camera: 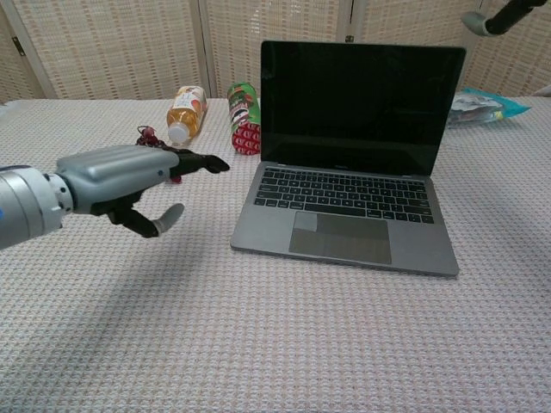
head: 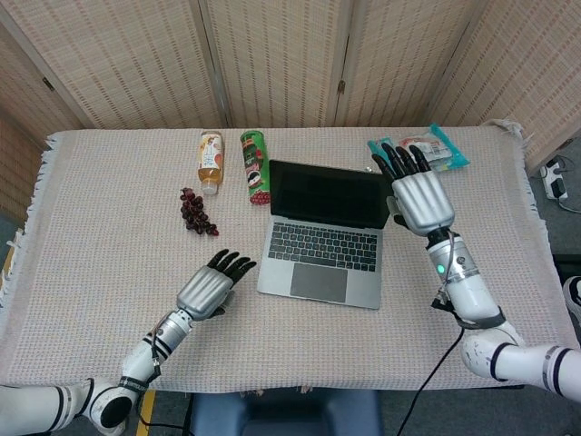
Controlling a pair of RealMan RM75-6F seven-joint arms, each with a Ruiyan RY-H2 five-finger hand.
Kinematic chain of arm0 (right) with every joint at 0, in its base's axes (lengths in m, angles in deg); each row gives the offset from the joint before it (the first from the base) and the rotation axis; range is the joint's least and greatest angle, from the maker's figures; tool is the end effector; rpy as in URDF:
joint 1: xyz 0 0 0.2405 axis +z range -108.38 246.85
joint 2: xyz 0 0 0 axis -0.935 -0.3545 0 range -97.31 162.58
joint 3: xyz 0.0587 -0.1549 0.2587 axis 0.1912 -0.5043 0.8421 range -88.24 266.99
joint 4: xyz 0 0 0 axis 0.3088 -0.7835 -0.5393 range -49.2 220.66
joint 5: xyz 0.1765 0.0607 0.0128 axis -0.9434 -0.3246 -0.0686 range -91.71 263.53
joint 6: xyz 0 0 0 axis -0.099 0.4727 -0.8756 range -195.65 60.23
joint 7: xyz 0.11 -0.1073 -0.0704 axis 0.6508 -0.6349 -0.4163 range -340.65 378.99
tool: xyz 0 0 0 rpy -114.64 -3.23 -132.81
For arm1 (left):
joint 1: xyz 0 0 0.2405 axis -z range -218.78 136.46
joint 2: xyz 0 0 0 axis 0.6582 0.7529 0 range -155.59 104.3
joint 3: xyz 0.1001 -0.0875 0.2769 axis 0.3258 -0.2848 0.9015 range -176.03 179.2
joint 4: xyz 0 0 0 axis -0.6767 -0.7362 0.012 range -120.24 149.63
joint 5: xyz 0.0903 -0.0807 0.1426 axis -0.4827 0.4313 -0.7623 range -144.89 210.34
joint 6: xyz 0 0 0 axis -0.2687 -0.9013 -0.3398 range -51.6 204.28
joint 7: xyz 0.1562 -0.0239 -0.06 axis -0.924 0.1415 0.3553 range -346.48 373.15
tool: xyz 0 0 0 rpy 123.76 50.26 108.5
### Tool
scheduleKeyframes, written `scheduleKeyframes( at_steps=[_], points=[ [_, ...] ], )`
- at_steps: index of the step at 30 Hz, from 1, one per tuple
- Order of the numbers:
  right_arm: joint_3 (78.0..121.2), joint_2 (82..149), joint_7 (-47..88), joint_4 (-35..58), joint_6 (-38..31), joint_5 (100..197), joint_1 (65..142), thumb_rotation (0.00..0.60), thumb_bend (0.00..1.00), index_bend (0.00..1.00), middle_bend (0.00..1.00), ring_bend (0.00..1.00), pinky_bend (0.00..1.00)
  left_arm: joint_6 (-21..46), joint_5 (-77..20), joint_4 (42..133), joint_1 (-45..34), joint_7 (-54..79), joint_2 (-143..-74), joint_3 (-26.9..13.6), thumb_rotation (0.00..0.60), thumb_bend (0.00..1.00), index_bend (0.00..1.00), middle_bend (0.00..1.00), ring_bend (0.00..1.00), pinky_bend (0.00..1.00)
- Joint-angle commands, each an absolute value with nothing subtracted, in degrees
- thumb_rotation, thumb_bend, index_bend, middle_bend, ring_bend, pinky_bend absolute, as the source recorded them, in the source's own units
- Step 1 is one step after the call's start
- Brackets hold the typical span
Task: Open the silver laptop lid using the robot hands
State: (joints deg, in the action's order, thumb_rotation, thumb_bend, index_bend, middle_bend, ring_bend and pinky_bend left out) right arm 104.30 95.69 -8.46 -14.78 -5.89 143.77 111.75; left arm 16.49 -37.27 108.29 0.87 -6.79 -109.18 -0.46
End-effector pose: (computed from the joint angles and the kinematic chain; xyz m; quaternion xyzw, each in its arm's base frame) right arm -0.1690 -0.4171 0.1834 0.7019 -0.2712 0.3699 0.5450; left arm -0.1750 0.3557 0.0110 -0.7844 -0.3370 -0.3642 0.3722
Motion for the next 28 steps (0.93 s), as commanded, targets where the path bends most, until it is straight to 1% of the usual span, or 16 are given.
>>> scheduleKeyframes(
  at_steps=[1, 4, 9, 12, 15, 21, 23, 28],
  points=[
    [99.8, 91.2, -1.7, -18.5, -0.8, 151.7, 104.9, 0.600, 0.59, 0.00, 0.00, 0.04, 0.00, 11.2, -39.0, 109.7, -4.0, -1.1, -103.4, -0.4, 0.600, 0.70, 0.07, 0.13, 0.00, 0.00],
    [96.8, 89.9, 3.3, -18.5, 2.7, 157.7, 100.4, 0.600, 0.59, 0.00, 0.00, 0.07, 0.00, 7.9, -38.9, 110.4, -7.2, 1.4, -99.9, -0.3, 0.600, 0.70, 0.07, 0.13, 0.00, 0.00],
    [91.9, 89.9, 10.1, -15.7, 9.1, 165.8, 93.3, 0.600, 0.59, 0.00, 0.01, 0.08, 0.00, 1.8, -39.4, 110.5, -13.1, 5.9, -95.6, 0.2, 0.600, 0.70, 0.08, 0.13, 0.00, 0.00],
    [89.8, 91.3, 12.7, -13.1, 12.9, 168.6, 89.4, 0.600, 0.59, 0.00, 0.00, 0.08, 0.00, -2.8, -40.2, 110.2, -17.3, 7.9, -94.1, 1.0, 0.600, 0.70, 0.08, 0.12, 0.00, 0.00],
    [88.1, 93.1, 13.9, -10.8, 15.7, 169.5, 85.9, 0.600, 0.59, 0.00, 0.00, 0.05, 0.00, -6.7, -41.6, 109.5, -21.3, 9.1, -93.5, 2.6, 0.600, 0.70, 0.09, 0.12, 0.00, 0.00],
    [85.7, 96.2, 18.4, -6.9, 19.3, 171.0, 80.2, 0.600, 0.59, 0.00, 0.00, 0.02, 0.00, -12.9, -45.8, 107.8, -27.3, 9.7, -94.2, 4.9, 0.600, 0.67, 0.09, 0.11, 0.00, 0.00],
    [85.4, 97.1, 19.0, -5.8, 20.4, 171.3, 78.8, 0.600, 0.59, 0.00, 0.00, 0.01, 0.00, -14.1, -46.8, 107.7, -28.7, 9.4, -94.6, 5.5, 0.600, 0.67, 0.09, 0.11, 0.00, 0.00],
    [85.4, 99.1, 19.2, -3.9, 22.8, 172.2, 76.1, 0.600, 0.59, 0.00, 0.00, 0.01, 0.00, -16.2, -48.2, 108.3, -31.1, 6.7, -95.7, 5.4, 0.600, 0.65, 0.10, 0.11, 0.00, 0.00]
  ],
)
